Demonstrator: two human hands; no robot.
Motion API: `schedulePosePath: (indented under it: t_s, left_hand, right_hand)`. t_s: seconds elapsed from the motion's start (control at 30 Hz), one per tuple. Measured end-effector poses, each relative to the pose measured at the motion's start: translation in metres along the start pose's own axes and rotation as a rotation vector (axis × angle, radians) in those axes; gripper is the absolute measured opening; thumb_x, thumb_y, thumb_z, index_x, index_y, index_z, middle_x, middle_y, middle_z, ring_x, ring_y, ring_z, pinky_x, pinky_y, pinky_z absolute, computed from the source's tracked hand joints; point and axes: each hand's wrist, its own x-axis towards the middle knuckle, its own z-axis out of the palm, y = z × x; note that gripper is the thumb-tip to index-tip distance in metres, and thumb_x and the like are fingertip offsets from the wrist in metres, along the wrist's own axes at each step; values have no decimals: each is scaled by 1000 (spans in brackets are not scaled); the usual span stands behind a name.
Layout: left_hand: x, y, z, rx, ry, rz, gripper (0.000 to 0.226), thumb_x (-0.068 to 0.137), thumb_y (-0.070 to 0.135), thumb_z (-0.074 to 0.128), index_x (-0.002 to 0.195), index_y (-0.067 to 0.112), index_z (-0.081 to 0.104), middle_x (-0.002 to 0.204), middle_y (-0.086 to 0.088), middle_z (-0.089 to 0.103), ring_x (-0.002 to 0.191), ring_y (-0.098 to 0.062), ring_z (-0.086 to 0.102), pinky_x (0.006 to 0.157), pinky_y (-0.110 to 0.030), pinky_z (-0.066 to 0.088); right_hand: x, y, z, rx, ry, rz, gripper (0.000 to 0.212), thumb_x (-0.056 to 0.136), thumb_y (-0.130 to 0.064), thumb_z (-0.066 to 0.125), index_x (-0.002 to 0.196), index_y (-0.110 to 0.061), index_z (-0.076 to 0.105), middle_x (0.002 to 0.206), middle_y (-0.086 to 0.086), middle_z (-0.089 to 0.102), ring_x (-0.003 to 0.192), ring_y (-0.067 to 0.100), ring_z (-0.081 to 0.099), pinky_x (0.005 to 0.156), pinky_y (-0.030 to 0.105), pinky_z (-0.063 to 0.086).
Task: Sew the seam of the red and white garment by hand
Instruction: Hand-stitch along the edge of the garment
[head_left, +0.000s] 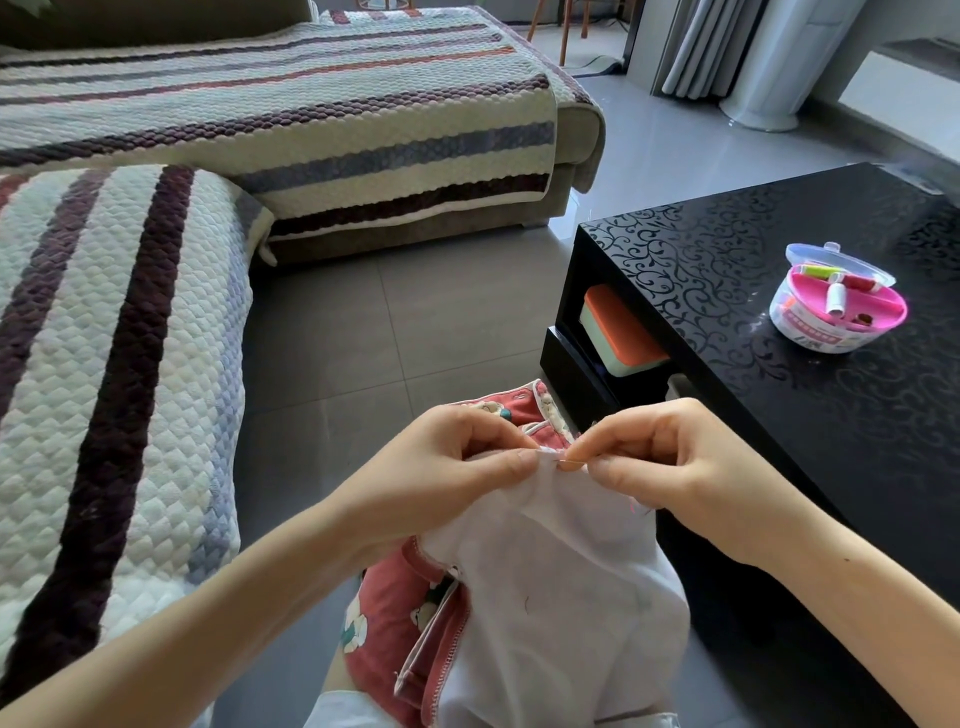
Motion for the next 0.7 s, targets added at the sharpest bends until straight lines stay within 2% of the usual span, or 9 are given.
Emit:
schedulePosePath:
  t_s: [0.07,0.13,0.27,0.47,0.63,0.7]
  left_hand:
    - [0,0,-1,-29,-19,-18,21,78,29,65,89,15,76,96,-12,71,86,-14,66,85,-36,52]
    - [0,0,-1,-53,-33,-30,16,83,25,68,91,13,76,98,-16,70,86,-15,64,85,-37,52]
    - [0,1,-1,-121,-65,-61,19,79,25,68,90,11,76,99,-21,69,82,-14,62,77,-29,49]
    - [1,1,-2,-247,-107,-113,21,76,24,68,88,8,75,90,-13,69,81,-17,62,73,-25,51]
    - [1,3,1,-329,-157,-142,21,76,22,68,88,5,74,87,-12,69,78,-16,63,69,-22,52]
    - [0,6,2,-346,-160,-143,15,75,22,67,82,10,75,81,-8,68,71,-13,63,65,-21,51]
  right_hand:
    - [0,1,-1,18,-29,36,13,79,-6,63,82,-10,75,57,-7,64,48,0,45,48,14,36]
    - [0,1,-3,36,-48,52,14,79,-4,62,85,-7,74,51,-10,59,44,0,40,46,14,34]
    - [2,4,-5,121,-72,75,23,73,-7,58,87,-5,76,50,-7,51,44,5,33,45,14,31]
    - [3,10,-7,181,-106,98,19,74,-8,60,84,-8,76,54,-3,44,49,10,28,47,18,27]
    - [3,15,-3,221,-143,82,16,79,-7,56,81,-8,72,56,-11,56,49,6,36,48,14,32]
    - [5,17,0,258,-155,69,12,80,-9,57,79,-11,69,62,-6,58,53,9,40,50,15,32]
